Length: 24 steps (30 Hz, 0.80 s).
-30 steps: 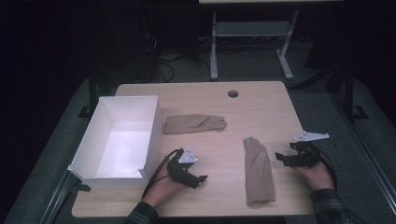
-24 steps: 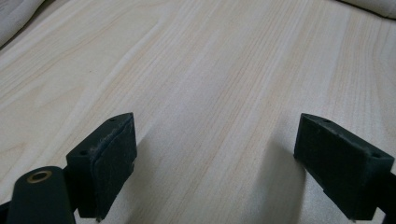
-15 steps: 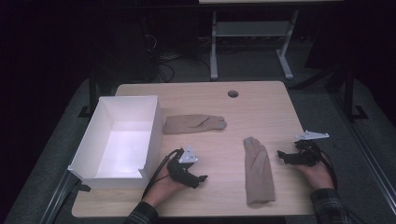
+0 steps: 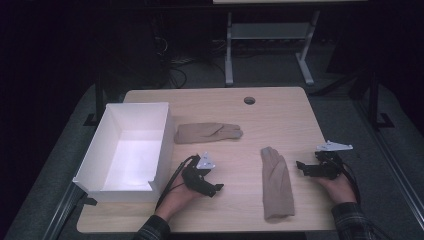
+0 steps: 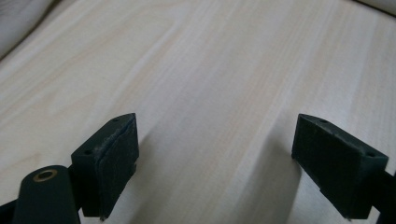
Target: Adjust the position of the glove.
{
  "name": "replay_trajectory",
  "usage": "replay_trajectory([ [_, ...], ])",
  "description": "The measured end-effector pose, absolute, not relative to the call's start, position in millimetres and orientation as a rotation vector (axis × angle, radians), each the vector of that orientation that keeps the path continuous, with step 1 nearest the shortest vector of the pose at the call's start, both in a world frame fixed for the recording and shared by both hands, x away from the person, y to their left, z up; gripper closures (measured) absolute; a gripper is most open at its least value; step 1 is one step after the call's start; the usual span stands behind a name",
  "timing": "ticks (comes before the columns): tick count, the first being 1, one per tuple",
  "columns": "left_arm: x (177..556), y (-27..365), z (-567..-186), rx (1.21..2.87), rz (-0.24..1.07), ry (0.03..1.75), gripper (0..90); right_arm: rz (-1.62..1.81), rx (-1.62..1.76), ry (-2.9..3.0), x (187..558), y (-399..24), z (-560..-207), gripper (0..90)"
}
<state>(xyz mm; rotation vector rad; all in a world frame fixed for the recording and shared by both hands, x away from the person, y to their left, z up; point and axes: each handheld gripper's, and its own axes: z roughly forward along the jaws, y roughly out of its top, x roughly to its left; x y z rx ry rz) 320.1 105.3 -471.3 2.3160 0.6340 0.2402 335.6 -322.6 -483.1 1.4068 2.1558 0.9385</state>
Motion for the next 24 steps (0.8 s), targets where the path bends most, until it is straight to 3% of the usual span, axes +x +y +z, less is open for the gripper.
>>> replay_trajectory([
  [12, 342.6, 104.9, -454.1, 2.295, 0.267, 0.707, 30.4, 0.938, 1.41, 2.151, 335.8, -322.0, -483.2, 12.5],
  [24, 370.2, 101.3, -444.7, 2.256, 0.267, 0.785, 71.8, 0.935, 1.406, 2.152, 336.0, -322.1, -483.3, 12.5],
])
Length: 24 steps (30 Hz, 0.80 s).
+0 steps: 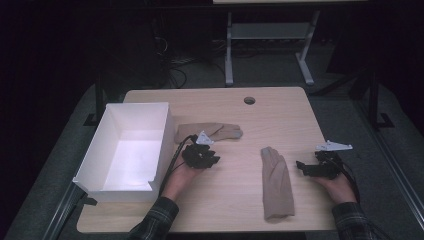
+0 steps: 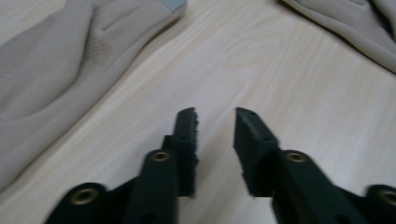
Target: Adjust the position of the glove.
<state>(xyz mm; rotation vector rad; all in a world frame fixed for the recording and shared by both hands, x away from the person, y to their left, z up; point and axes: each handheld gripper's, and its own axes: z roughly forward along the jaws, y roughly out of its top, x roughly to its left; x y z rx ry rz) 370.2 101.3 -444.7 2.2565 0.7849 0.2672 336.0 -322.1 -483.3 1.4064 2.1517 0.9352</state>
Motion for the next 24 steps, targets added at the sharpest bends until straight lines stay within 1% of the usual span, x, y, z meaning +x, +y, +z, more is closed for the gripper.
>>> replay_trajectory([
  [1, 373.8, 100.7, -445.0, 2.255, 0.268, 0.788, 76.2, 0.935, 1.407, 2.151, 336.0, -322.0, -483.3, 12.5],
  [2, 376.6, 100.4, -445.0, 2.252, 0.271, 0.795, 82.3, 0.935, 1.406, 2.152, 336.0, -322.1, -483.3, 12.6],
  [4, 381.1, 100.5, -444.6, 2.238, 0.287, 0.799, 88.6, 0.935, 1.406, 2.152, 336.0, -322.1, -483.3, 12.6],
  [5, 384.6, 100.8, -443.8, 2.23, 0.291, 0.811, 89.6, 0.935, 1.406, 2.152, 336.0, -322.0, -483.3, 12.6],
  [12, 405.4, 100.6, -440.2, 2.195, 0.345, 0.862, 89.7, 0.936, 1.406, 2.152, 336.0, -322.0, -483.3, 12.6],
  [24, 438.9, 97.7, -450.6, 2.181, 0.413, 0.92, 89.7, 0.937, 1.406, 2.152, 336.0, -321.2, -483.2, 12.7],
])
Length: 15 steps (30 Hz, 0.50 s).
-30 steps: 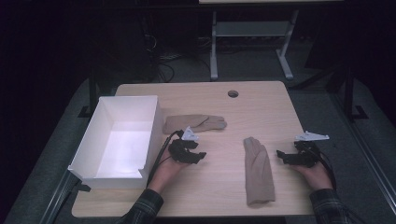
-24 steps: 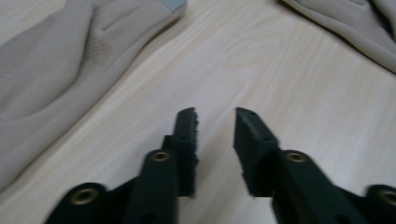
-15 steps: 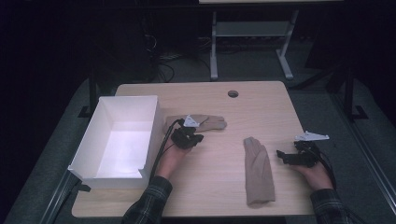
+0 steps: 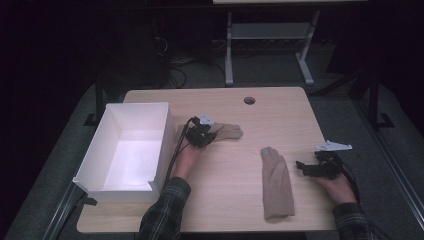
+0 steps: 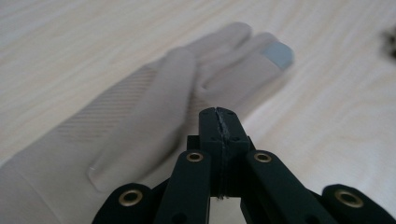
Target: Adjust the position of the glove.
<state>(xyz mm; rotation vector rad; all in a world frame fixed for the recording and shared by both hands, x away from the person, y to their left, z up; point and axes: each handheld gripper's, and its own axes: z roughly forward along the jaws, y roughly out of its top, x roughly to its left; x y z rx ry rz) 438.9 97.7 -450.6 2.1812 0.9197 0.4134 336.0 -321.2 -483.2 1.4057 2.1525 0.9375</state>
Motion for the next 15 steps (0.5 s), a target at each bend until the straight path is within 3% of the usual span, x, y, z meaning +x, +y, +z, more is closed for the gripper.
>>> replay_trajectory([
  [15, 447.2, 97.9, -468.0, 2.186, 0.318, 0.939, 89.9, 0.94, 1.409, 2.156, 335.5, -319.7, -483.1, 13.1],
])
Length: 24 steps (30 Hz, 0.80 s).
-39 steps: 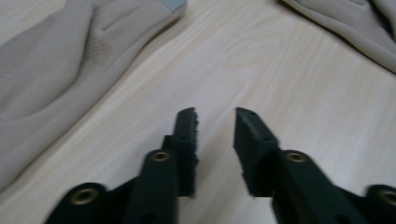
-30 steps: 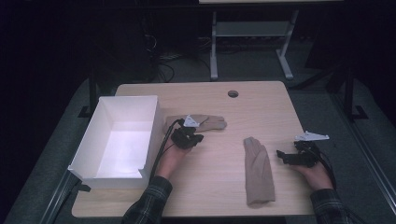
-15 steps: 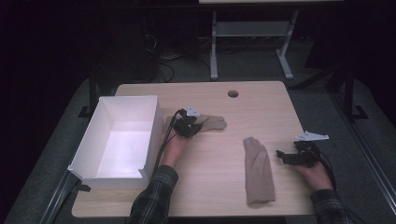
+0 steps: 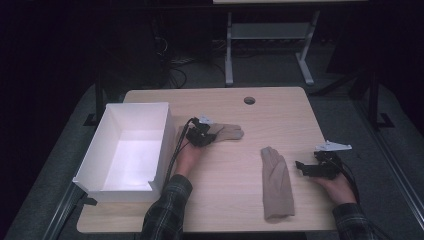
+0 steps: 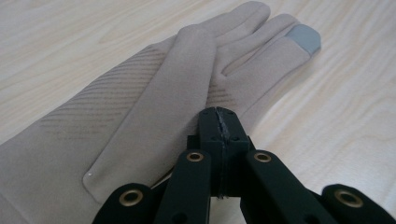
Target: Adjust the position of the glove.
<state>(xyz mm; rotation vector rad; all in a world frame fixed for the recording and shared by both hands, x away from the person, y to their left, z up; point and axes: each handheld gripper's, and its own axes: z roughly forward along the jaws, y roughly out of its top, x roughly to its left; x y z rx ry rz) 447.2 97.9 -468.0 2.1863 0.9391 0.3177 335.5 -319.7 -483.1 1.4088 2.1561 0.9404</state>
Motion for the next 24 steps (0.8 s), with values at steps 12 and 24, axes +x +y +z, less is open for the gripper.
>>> replay_trajectory([
  [12, 432.1, 76.5, -470.6, 2.177, 0.231, 0.862, 89.9, 0.943, 1.403, 2.158, 335.5, -319.4, -483.1, 13.2],
  [24, 420.9, 46.4, -470.8, 2.198, 0.178, 0.8, 89.9, 0.944, 1.396, 2.162, 335.5, -319.4, -483.1, 13.3],
])
